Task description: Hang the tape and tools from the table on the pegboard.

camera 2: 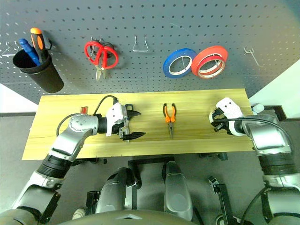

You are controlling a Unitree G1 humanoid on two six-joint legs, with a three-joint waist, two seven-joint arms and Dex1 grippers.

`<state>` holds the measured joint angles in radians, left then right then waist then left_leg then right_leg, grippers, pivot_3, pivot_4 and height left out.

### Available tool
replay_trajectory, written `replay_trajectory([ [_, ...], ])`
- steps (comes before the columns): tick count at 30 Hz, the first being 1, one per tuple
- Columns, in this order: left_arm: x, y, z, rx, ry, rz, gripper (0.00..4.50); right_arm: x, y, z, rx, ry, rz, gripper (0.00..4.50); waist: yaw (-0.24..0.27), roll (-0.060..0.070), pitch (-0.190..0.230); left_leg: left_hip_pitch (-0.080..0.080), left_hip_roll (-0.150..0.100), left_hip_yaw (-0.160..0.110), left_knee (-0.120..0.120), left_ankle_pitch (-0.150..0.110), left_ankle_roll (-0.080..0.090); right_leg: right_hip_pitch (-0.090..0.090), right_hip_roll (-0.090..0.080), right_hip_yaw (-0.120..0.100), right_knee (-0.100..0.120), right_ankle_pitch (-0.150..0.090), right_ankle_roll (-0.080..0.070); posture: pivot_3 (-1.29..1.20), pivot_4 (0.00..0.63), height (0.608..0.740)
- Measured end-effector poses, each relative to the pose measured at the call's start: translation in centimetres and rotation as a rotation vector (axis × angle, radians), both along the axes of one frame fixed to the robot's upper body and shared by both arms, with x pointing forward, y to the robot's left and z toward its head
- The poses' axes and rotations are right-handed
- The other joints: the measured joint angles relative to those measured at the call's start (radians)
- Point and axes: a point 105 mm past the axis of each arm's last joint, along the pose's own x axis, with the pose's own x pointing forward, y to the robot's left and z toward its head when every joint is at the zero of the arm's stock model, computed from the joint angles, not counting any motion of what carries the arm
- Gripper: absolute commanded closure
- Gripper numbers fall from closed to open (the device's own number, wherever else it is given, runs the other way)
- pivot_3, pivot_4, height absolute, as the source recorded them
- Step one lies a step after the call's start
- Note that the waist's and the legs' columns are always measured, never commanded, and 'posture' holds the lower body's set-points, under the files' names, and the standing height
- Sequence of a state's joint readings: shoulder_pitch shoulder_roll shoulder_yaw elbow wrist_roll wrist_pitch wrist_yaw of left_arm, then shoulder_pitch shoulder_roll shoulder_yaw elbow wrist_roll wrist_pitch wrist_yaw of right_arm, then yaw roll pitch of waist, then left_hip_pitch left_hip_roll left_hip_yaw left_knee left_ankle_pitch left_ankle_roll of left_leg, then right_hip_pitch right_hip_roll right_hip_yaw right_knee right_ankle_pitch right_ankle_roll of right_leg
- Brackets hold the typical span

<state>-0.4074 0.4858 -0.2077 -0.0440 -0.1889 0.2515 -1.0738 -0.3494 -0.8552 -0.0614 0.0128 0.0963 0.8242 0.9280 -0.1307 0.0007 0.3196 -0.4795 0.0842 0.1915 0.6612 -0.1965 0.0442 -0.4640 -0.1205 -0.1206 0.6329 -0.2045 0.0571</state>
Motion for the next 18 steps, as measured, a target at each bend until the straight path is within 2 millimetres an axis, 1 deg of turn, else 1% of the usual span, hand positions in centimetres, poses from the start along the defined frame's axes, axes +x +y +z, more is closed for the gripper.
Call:
replay_trajectory([
  [1, -0.2, 0.1, 0.2, -0.008, 0.000, -0.015, 0.00, -0.1, 0.1, 0.5, 0.000, -0.020, 0.007, 4.41, -0.001, 0.000, -0.002, 0.000, 0.000, 0.000, 0.000, 0.000, 0.000, 0.000, 0.000, 0.000, -0.001, 0.001, 0.000, -0.30, 0.194, 0.730],
  [4, -1.0, 0.2, 2.0, -0.103, -0.046, -0.091, 0.00, 0.0, -0.5, 2.7, -0.041, -0.119, -0.009, 4.41, -0.002, 0.000, -0.013, -0.002, -0.001, 0.000, 0.000, 0.000, 0.000, 0.000, 0.001, 0.000, -0.004, 0.002, 0.001, -0.32, 0.171, 0.730],
  [7, -0.8, 0.3, 3.8, -0.189, -0.092, -0.093, 0.00, 0.2, -0.7, 4.5, -0.058, -0.207, -0.037, 4.41, -0.005, -0.001, -0.023, -0.003, -0.001, 0.001, 0.000, 0.000, 0.000, -0.001, 0.001, 0.000, -0.004, 0.002, 0.002, -0.33, 0.144, 0.730],
  [9, -0.5, 0.6, 4.7, -0.203, -0.130, -0.091, 0.00, 0.1, -0.2, 6.0, -0.048, -0.268, -0.021, 4.41, -0.009, 0.000, -0.028, -0.004, -0.002, 0.001, 0.000, 0.000, 0.000, -0.001, 0.001, 0.000, -0.004, 0.004, 0.005, -0.33, 0.132, 0.730],
  [11, 0.0, 1.2, 5.0, -0.200, -0.156, -0.078, 0.00, 0.0, 0.5, 7.5, -0.044, -0.328, 0.001, 4.41, -0.022, -0.002, -0.042, -0.004, -0.002, 0.000, 0.000, 0.000, 0.000, -0.001, 0.002, 0.000, -0.004, 0.004, 0.006, -0.33, 0.124, 0.730],
  [13, 0.3, 1.6, 4.9, -0.200, -0.160, -0.068, 0.00, -0.2, 0.2, 8.6, -0.075, -0.361, -0.002, 4.41, -0.032, -0.002, -0.054, -0.003, -0.002, 0.001, 0.000, 0.000, 0.001, 0.000, 0.002, 0.000, -0.004, 0.004, 0.006, -0.34, 0.115, 0.730],
  [15, 0.6, 2.0, 4.8, -0.203, -0.159, -0.057, 0.00, -0.3, -0.2, 9.4, -0.098, -0.385, -0.012, 4.41, -0.043, -0.005, -0.064, -0.003, -0.002, 0.000, 0.000, 0.000, 0.001, 0.001, 0.002, -0.001, -0.004, 0.004, 0.006, -0.35, 0.108, 0.730],
  [18, 1.0, 2.1, 5.2, -0.209, -0.172, -0.058, 0.00, -0.4, -0.2, 10.3, -0.096, -0.412, -0.016, 4.41, -0.057, -0.006, -0.075, -0.002, -0.002, 0.000, 0.000, -0.001, 0.001, 0.002, 0.002, -0.001, -0.004, 0.003, 0.005, -0.35, 0.102, 0.730],
])
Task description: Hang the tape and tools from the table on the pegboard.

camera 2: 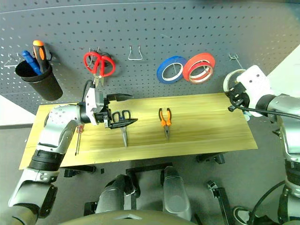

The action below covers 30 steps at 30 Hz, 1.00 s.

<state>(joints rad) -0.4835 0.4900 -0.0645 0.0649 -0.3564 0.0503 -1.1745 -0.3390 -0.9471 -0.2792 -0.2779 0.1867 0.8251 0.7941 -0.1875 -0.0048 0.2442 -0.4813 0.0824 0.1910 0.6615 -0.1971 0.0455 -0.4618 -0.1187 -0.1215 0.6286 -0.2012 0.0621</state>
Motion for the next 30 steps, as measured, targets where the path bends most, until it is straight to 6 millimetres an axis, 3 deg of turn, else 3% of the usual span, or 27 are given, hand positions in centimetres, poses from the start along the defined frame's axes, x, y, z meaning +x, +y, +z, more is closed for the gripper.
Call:
replay_trajectory([
  [5, 0.5, 0.1, 0.4, -0.006, -0.019, -0.004, 0.00, -0.1, 0.1, 1.5, -0.013, -0.055, 0.014, 4.41, -0.022, 0.000, -0.012, 0.001, 0.000, 0.000, 0.000, 0.000, 0.000, 0.001, 0.000, 0.000, 0.001, 0.000, 0.004, -0.36, 0.096, 0.730],
  [10, 1.5, -0.3, 1.1, -0.032, -0.030, 0.010, 0.00, 1.9, -0.6, 2.5, 0.019, -0.159, -0.022, 4.41, -0.053, -0.001, -0.022, 0.002, -0.003, -0.001, 0.000, 0.002, 0.002, 0.003, 0.000, 0.000, 0.003, -0.001, 0.005, -0.35, 0.093, 0.730],
  [14, 2.4, -0.5, 1.6, -0.031, -0.044, 0.041, 0.00, 4.1, -0.9, 1.5, 0.050, -0.182, -0.054, 4.41, -0.080, -0.001, -0.030, 0.004, -0.004, -0.001, 0.000, 0.004, 0.000, 0.004, 0.001, 0.000, 0.005, -0.002, 0.008, -0.33, 0.096, 0.730],
  [19, 2.8, -1.1, 2.0, -0.040, -0.057, 0.054, 0.00, 6.2, -0.6, -1.1, 0.092, -0.140, -0.065, 4.41, -0.101, -0.001, -0.031, 0.006, -0.005, -0.001, 0.000, 0.005, -0.002, 0.004, 0.000, 0.001, 0.009, -0.004, 0.010, -0.30, 0.101, 0.730],
  [30, 3.3, -1.6, 2.9, -0.068, -0.012, 0.108, 0.00, 9.3, 1.0, -0.9, 0.164, -0.209, -0.042, 4.41, -0.102, -0.001, -0.031, 0.018, -0.008, 0.000, 0.000, 0.005, -0.002, 0.013, -0.002, 0.005, 0.017, -0.008, 0.015, -0.27, 0.108, 0.730],
])
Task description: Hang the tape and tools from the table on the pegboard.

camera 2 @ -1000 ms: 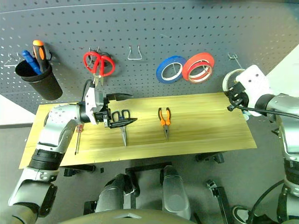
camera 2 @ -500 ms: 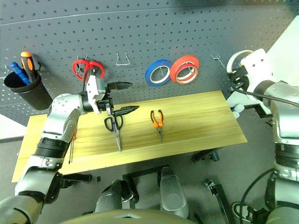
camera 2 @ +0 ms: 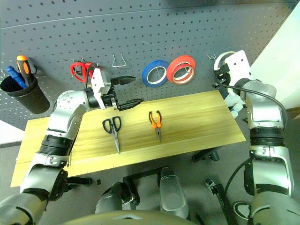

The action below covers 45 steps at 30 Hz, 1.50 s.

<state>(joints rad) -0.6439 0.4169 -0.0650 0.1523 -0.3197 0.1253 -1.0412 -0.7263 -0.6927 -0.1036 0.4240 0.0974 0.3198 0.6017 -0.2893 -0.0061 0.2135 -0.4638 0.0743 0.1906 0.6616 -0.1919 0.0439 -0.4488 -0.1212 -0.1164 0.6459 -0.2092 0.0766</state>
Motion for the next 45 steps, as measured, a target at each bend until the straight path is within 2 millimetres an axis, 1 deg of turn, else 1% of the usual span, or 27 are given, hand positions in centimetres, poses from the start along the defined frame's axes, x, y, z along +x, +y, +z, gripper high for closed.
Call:
replay_trajectory([
  [4, -0.3, -0.2, 0.5, -0.006, 0.024, -0.010, 0.00, 0.8, 0.6, -0.3, 0.021, 0.007, 0.009, 4.41, 0.001, 0.000, 0.000, 0.002, -0.001, 0.000, 0.000, 0.000, 0.000, 0.002, -0.001, 0.000, 0.000, 0.000, 0.000, -0.26, 0.106, 0.730],
  [9, -0.4, -0.2, 0.7, -0.015, 0.062, -0.004, 0.00, 1.8, 1.4, -1.6, 0.054, 0.022, 0.019, 4.41, 0.001, 0.000, 0.000, 0.003, -0.001, -0.001, 0.000, 0.000, 0.000, 0.003, -0.001, 0.000, 0.001, 0.000, 0.000, -0.26, 0.106, 0.730],
  [13, -0.4, -0.2, 0.8, -0.020, 0.070, 0.002, 0.00, 2.6, 1.7, -2.0, 0.089, 0.016, 0.026, 4.41, 0.002, 0.000, 0.000, 0.003, -0.002, -0.001, 0.000, 0.000, 0.000, 0.004, -0.001, 0.000, 0.001, -0.001, 0.001, -0.25, 0.111, 0.730],
  [17, -0.3, -0.2, 0.9, -0.025, 0.067, 0.015, 0.00, 2.7, 1.5, -2.3, 0.101, 0.013, 0.040, 3.37, 0.002, 0.000, 0.000, 0.003, -0.003, -0.001, 0.000, 0.000, 0.000, 0.004, -0.002, 0.000, 0.001, -0.001, 0.001, -0.24, 0.114, 0.730],
  [24, -0.4, -0.1, 0.7, -0.025, 0.068, 0.022, 0.00, 2.5, 1.8, -2.0, 0.119, 0.002, 0.083, 0.97, 0.003, 0.000, 0.000, 0.004, -0.003, -0.001, 0.000, 0.000, 0.000, 0.005, -0.002, 0.000, 0.002, -0.001, 0.001, -0.24, 0.121, 0.730],
  [27, -0.5, 0.1, 0.5, -0.022, 0.072, 0.025, 0.00, 1.9, 2.1, -1.4, 0.105, -0.003, 0.125, 0.01, 0.007, 0.000, 0.000, 0.004, -0.003, -0.001, 0.000, 0.000, 0.000, 0.005, -0.002, 0.000, 0.002, -0.001, 0.001, -0.23, 0.123, 0.730],
  [29, -0.6, 0.1, 0.6, -0.021, 0.066, 0.027, 0.00, 0.6, 2.0, -1.3, 0.094, 0.023, 0.179, 0.01, 0.021, 0.000, 0.000, 0.004, -0.003, -0.001, 0.000, 0.000, 0.000, 0.005, -0.002, 0.000, 0.002, -0.001, 0.001, -0.23, 0.123, 0.730],
  [33, -0.8, 0.8, 0.2, -0.020, 0.082, 0.045, 0.00, -2.6, 1.8, -2.4, 0.071, 0.145, 0.256, 0.01, 0.053, 0.000, 0.000, 0.005, -0.004, -0.001, 0.001, -0.001, 0.000, 0.005, -0.004, 0.000, 0.003, -0.001, 0.001, -0.22, 0.122, 0.730],
  [35, -1.1, 1.2, -0.4, -0.011, 0.099, 0.053, 0.00, -4.4, 2.3, -3.2, 0.078, 0.222, 0.299, 0.01, 0.063, 0.000, 0.000, 0.005, -0.003, -0.002, 0.002, -0.003, 0.000, 0.005, -0.006, 0.000, 0.003, -0.001, 0.001, -0.22, 0.123, 0.730],
  [37, -1.3, 1.6, -1.2, 0.000, 0.132, 0.068, 0.00, -5.7, 3.1, -4.1, 0.102, 0.284, 0.332, 0.01, 0.075, 0.000, -0.001, 0.005, -0.004, -0.002, 0.002, -0.005, 0.002, 0.005, -0.007, 0.000, 0.003, -0.001, 0.001, -0.21, 0.123, 0.730],
  [40, -2.0, 2.5, -2.8, 0.034, 0.180, 0.103, 0.00, -6.6, 4.0, -5.0, 0.156, 0.366, 0.330, 0.01, 0.087, 0.000, -0.002, 0.005, -0.004, -0.002, 0.002, -0.006, 0.003, 0.005, -0.008, -0.001, 0.002, -0.001, 0.000, -0.20, 0.126, 0.730],
  [42, -2.6, 3.4, -4.3, 0.063, 0.222, 0.126, 0.00, -6.6, 4.5, -5.8, 0.204, 0.414, 0.293, 0.01, 0.090, -0.001, -0.003, 0.004, -0.004, -0.002, 0.002, -0.006, 0.003, 0.005, -0.008, -0.001, 0.002, -0.001, 0.000, -0.20, 0.129, 0.730],
  [45, -3.2, 4.0, -5.8, 0.075, 0.269, 0.151, 0.00, -6.4, 5.2, -7.8, 0.261, 0.507, 0.220, 0.01, 0.107, -0.001, -0.003, 0.004, -0.005, -0.001, 0.002, -0.007, 0.004, 0.004, -0.010, -0.002, 0.002, -0.003, -0.003, -0.19, 0.136, 0.730],
])
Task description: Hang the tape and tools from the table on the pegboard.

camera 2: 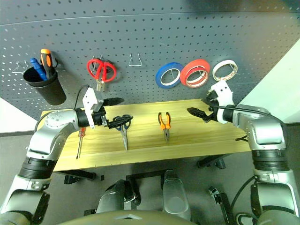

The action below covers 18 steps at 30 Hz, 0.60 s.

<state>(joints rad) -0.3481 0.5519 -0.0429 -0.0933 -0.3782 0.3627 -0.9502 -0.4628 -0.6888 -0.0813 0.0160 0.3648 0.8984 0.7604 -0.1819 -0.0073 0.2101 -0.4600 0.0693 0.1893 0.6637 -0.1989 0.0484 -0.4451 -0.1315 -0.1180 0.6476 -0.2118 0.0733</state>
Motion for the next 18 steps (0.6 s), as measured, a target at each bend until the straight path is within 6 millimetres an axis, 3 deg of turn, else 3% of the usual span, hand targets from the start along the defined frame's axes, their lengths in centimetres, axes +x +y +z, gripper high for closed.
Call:
replay_trajectory([
  [9, -0.3, 2.0, -2.7, 0.083, 0.083, 0.121, 0.00, 1.6, 3.7, -1.9, 0.020, 0.233, -0.152, 0.01, 0.033, 0.001, 0.000, -0.003, -0.001, 0.000, 0.000, -0.001, 0.002, -0.004, -0.003, 0.000, 0.000, 0.000, -0.001, -0.17, 0.198, 0.730],
  [18, -0.2, 2.1, -4.2, 0.114, 0.139, 0.169, 0.00, 2.7, 4.4, -3.4, -0.033, 0.336, -0.254, 0.01, 0.062, 0.002, 0.014, -0.008, -0.001, 0.001, 0.000, -0.001, 0.002, -0.014, -0.004, 0.001, 0.000, -0.001, -0.005, -0.14, 0.295, 0.730],
])
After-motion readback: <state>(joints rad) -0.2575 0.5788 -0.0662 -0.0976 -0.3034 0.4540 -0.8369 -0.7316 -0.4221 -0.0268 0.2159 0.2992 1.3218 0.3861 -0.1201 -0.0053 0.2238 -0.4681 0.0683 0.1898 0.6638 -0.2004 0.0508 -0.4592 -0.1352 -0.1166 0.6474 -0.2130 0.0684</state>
